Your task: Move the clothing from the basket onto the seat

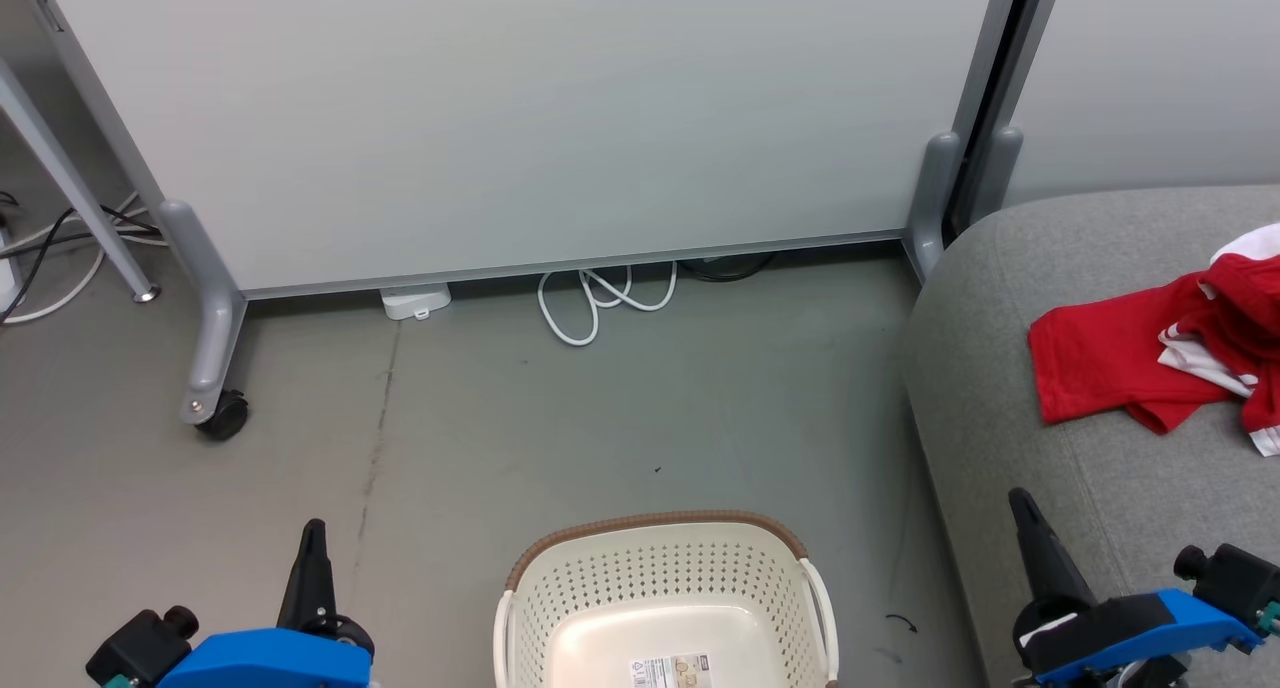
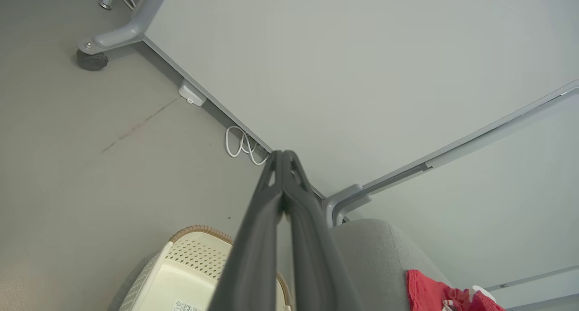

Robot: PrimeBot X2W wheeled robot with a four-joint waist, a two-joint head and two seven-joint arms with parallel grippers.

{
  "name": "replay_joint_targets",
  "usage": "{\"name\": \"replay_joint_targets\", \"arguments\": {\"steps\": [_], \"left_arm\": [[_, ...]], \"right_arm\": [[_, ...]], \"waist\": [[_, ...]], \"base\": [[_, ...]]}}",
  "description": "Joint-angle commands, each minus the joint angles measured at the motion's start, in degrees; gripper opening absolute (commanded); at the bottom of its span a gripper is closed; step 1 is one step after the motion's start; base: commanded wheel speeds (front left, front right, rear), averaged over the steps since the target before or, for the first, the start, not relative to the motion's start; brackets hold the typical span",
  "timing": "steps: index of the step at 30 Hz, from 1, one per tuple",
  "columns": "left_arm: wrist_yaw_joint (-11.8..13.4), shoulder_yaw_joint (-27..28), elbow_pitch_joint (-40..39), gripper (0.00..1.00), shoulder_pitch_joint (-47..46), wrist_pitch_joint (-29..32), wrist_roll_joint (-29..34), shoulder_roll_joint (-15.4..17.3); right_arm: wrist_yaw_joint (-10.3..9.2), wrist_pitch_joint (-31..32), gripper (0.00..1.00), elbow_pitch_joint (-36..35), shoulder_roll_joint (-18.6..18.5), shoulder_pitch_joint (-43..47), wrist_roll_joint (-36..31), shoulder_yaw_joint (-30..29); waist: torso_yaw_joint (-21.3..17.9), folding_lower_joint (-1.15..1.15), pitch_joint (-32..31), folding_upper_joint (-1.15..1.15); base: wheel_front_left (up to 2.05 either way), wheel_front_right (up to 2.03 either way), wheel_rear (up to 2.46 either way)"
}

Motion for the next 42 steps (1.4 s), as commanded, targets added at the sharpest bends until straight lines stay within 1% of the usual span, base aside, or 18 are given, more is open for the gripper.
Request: {"name": "replay_joint_targets", "arguments": {"steps": [1, 20, 42], "left_arm": [[0.0, 0.5, -1.0, 0.0, -1.5, 0.3, -1.3, 0.2], [0.0, 1.9, -2.7, 0.0, -2.7, 3.6, -12.9, 0.2], [-0.1, 3.2, -4.4, 0.0, -3.8, 6.7, -24.1, 0.2]], "right_arm": [[0.02, 0.1, 0.0, -0.8, -0.1, -1.7, 1.5, -0.2], [0.03, 1.6, 0.0, -0.7, -0.2, -2.8, 14.7, -1.2], [0.03, 2.9, 0.0, -0.6, -0.2, -3.9, 27.3, -2.0]], "waist": [[0.0, 0.0, 0.0, 0.0], [-0.3, 0.0, 0.0, 0.0], [-0.7, 0.0, 0.1, 0.0]], "base": [[0.0, 0.0, 0.0], [0.0, 0.0, 0.0], [0.0, 0.0, 0.0]]}}
